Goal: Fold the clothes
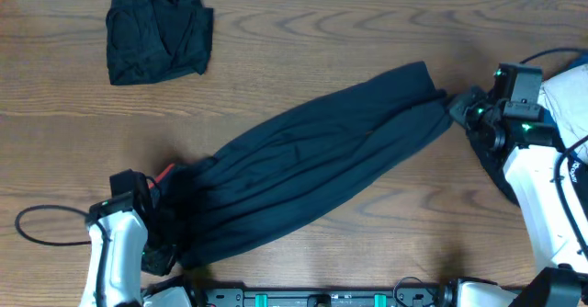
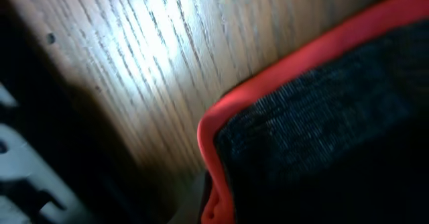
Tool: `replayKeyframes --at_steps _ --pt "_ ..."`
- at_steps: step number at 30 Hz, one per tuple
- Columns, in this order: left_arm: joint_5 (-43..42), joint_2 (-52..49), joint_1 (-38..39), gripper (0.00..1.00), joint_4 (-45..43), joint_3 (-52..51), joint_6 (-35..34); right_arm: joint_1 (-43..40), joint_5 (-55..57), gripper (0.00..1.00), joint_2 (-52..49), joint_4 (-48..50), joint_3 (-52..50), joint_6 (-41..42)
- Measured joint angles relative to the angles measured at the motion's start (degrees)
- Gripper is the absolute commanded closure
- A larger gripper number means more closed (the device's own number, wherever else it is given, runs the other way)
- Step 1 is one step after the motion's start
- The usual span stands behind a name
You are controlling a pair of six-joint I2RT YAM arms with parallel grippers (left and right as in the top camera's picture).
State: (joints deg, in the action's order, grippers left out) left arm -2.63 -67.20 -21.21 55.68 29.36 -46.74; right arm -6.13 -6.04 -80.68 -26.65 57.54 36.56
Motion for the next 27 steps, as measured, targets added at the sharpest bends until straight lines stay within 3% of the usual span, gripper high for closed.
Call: replayKeyframes --at_steps 13,27 --pt "0.0 8.3 0.0 0.94 1.3 4.6 3.6 1.6 0.4 0.97 -2.3 5.5 1.8 3.6" --pt "-0.2 8.3 0.0 0.94 -9.4 4.6 3.7 3.3 0.5 0.98 -12.7 21.9 1.9 6.9"
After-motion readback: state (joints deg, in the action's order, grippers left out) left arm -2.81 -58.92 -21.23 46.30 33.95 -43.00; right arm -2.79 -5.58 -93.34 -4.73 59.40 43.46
